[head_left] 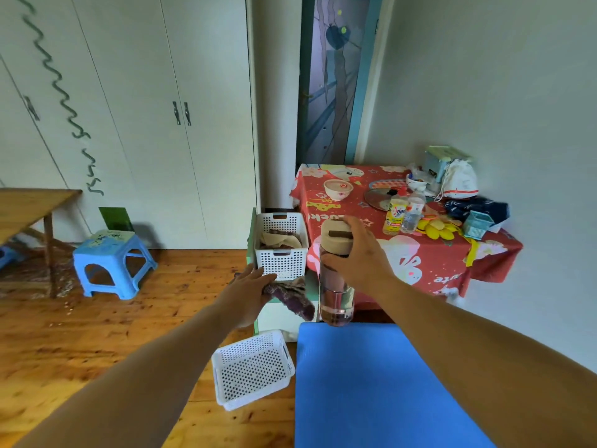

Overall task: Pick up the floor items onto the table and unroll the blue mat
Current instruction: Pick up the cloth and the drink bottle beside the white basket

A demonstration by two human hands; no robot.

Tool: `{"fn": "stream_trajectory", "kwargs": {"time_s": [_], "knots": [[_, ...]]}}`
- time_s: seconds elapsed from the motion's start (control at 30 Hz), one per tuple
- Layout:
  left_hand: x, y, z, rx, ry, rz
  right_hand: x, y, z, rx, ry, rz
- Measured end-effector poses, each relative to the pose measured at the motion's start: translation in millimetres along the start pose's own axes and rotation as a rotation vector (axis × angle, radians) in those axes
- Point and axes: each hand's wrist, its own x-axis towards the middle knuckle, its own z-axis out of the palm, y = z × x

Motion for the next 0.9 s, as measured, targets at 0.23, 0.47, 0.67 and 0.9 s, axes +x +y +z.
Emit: {"fn": "stream_trajectory", "kwargs": {"time_s": [0.23, 0.47, 0.67, 0.9], "knots": [[-88.9, -32.7, 0.9, -0.021, -0.023, -0.026, -74.2, -44.1, 27.5, 0.012, 0.034, 0.000], [-181.7, -78.5, 28.2, -0.074, -0.080, -0.007, -156.2, -77.0, 79.3, 0.035, -0.003, 0.089], [-219.0, -102.0, 64.2, -0.085, -0.143, -0.043, -195.1, -75.5, 113.2, 0.050, -0.041, 0.108], [-215.8, -127.3, 187.3, -0.103, -0.202, -0.076, -214.9, -2.0, 186.6, 0.061, -0.068, 0.125]]}}
